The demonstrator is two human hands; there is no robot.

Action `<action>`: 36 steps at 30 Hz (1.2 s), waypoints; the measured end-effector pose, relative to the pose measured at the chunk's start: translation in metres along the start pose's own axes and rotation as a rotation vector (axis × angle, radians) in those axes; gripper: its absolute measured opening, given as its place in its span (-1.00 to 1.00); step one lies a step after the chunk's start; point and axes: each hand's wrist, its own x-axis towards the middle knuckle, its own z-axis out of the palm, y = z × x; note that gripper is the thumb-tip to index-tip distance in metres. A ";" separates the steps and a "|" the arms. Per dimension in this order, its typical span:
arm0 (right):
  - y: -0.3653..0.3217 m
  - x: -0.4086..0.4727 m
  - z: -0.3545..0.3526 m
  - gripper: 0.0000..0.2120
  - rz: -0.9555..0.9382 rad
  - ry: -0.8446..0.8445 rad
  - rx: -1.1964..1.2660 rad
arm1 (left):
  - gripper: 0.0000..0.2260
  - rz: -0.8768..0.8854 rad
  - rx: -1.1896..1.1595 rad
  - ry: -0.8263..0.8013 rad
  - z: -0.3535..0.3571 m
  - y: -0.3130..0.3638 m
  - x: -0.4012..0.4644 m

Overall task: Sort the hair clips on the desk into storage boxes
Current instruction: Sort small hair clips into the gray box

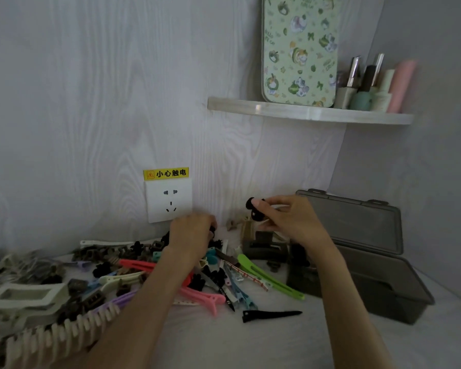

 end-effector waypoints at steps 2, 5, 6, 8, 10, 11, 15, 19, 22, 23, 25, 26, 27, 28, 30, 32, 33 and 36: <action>-0.002 -0.004 -0.015 -0.74 0.006 0.078 -0.046 | -0.82 -0.016 -0.022 0.057 -0.006 0.001 0.000; -0.001 -0.010 -0.041 -0.77 0.062 0.087 -0.196 | -0.87 -0.007 -0.247 0.154 -0.023 0.012 0.004; 0.002 -0.014 -0.048 -0.76 0.092 0.043 -0.292 | -0.88 0.016 -0.370 0.150 -0.029 0.019 0.006; 0.007 -0.020 -0.057 -0.75 0.155 -0.040 -0.423 | -0.89 0.081 -0.592 0.095 -0.040 0.032 0.008; 0.006 -0.028 -0.064 -0.79 0.201 -0.061 -0.444 | -0.90 0.131 -0.724 0.026 -0.044 0.042 0.007; 0.004 -0.030 -0.067 -0.79 0.209 -0.069 -0.443 | -0.90 0.142 -0.769 0.005 -0.044 0.045 0.007; 0.007 -0.032 -0.074 -0.77 0.179 0.040 -0.468 | -0.89 0.166 -0.927 -0.084 -0.041 0.052 0.004; 0.015 -0.021 -0.074 -0.87 0.093 0.286 -0.298 | -0.85 0.221 -1.015 -0.121 -0.041 0.067 0.000; 0.015 -0.012 -0.068 -0.91 -0.021 0.376 -0.210 | -0.73 0.363 -1.003 -0.334 -0.043 0.084 -0.007; 0.014 -0.011 -0.064 -0.88 -0.057 0.357 -0.201 | -0.66 0.394 -0.984 -0.418 -0.044 0.085 -0.008; 0.012 -0.008 -0.057 -0.84 -0.112 0.300 -0.168 | -0.59 0.357 -0.918 -0.456 -0.046 0.076 -0.004; 0.009 -0.007 -0.053 -0.84 -0.137 0.258 -0.162 | -0.59 0.289 -0.859 -0.402 -0.048 0.064 0.001; 0.006 -0.006 -0.047 -0.86 -0.154 0.212 -0.169 | -0.61 0.204 -0.764 -0.335 -0.049 0.049 0.006; 0.003 -0.004 -0.042 -0.88 -0.166 0.172 -0.177 | -0.64 0.121 -0.645 -0.291 -0.049 0.034 0.011; -0.001 0.004 -0.026 -0.87 -0.182 0.092 -0.256 | -0.68 0.012 -0.416 -0.275 -0.049 0.007 0.012; -0.004 0.013 -0.004 -0.78 -0.167 -0.012 -0.430 | -0.67 -0.001 -0.342 -0.374 -0.048 -0.006 0.010; -0.005 0.016 0.008 -0.74 -0.134 -0.074 -0.537 | -0.65 0.009 -0.345 -0.449 -0.047 -0.007 0.009; 0.000 0.014 0.042 -0.68 0.029 -0.214 -0.905 | -0.64 0.030 -0.284 -0.647 -0.046 -0.008 0.007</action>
